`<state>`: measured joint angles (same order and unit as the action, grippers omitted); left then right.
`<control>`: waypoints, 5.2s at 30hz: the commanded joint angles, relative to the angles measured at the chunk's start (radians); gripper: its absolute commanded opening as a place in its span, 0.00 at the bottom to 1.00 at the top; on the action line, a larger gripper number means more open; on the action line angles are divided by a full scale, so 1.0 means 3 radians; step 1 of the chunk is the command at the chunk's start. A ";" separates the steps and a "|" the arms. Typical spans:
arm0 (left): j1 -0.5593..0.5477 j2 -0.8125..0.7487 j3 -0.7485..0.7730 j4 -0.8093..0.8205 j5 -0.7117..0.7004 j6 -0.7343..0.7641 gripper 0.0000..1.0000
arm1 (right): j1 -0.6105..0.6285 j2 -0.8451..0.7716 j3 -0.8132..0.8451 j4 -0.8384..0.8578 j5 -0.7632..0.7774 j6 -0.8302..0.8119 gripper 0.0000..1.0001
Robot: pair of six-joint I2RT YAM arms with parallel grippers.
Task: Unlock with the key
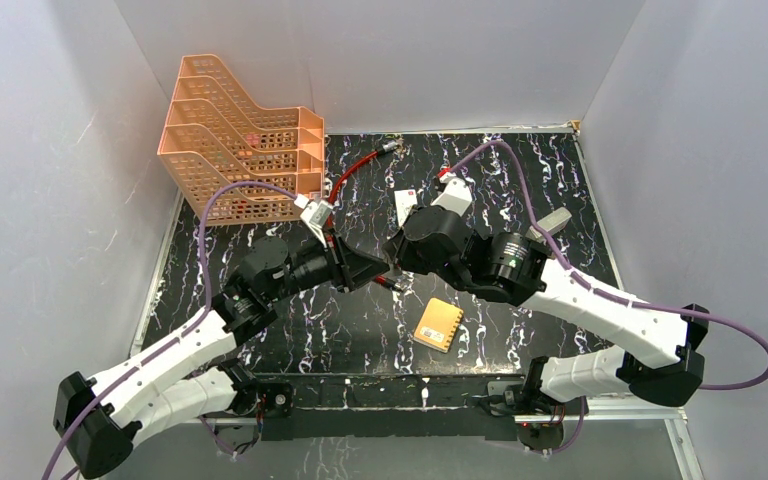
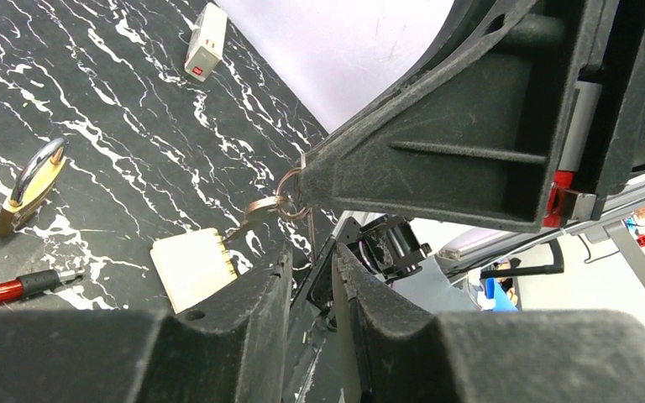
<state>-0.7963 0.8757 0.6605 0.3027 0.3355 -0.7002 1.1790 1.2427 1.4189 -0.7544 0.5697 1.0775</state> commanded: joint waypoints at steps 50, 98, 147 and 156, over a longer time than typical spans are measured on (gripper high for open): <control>-0.0010 -0.0321 0.1280 -0.1830 0.2038 0.0567 0.00 | -0.0013 -0.1008 0.0036 0.0518 -0.2982 -0.3125 0.66; -0.0110 0.1927 0.2585 -0.5571 -0.0209 0.0329 0.00 | -0.0015 -0.1845 -0.1234 0.1483 -0.1173 -0.2707 0.66; -0.0227 0.1131 0.3602 -0.4828 0.1261 0.1594 0.00 | -0.0013 -0.1309 -0.0812 0.2081 -0.2950 -0.3474 0.68; -0.0274 0.1099 0.3519 -0.4803 0.1129 0.1787 0.00 | -0.0026 -0.1012 -0.0690 0.1891 -0.3120 -0.3559 0.61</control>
<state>-0.8688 1.2362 1.7363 -1.1324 0.6659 -0.2020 1.1774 0.9234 1.1553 -0.1585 -0.3447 0.0433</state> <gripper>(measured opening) 0.012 0.641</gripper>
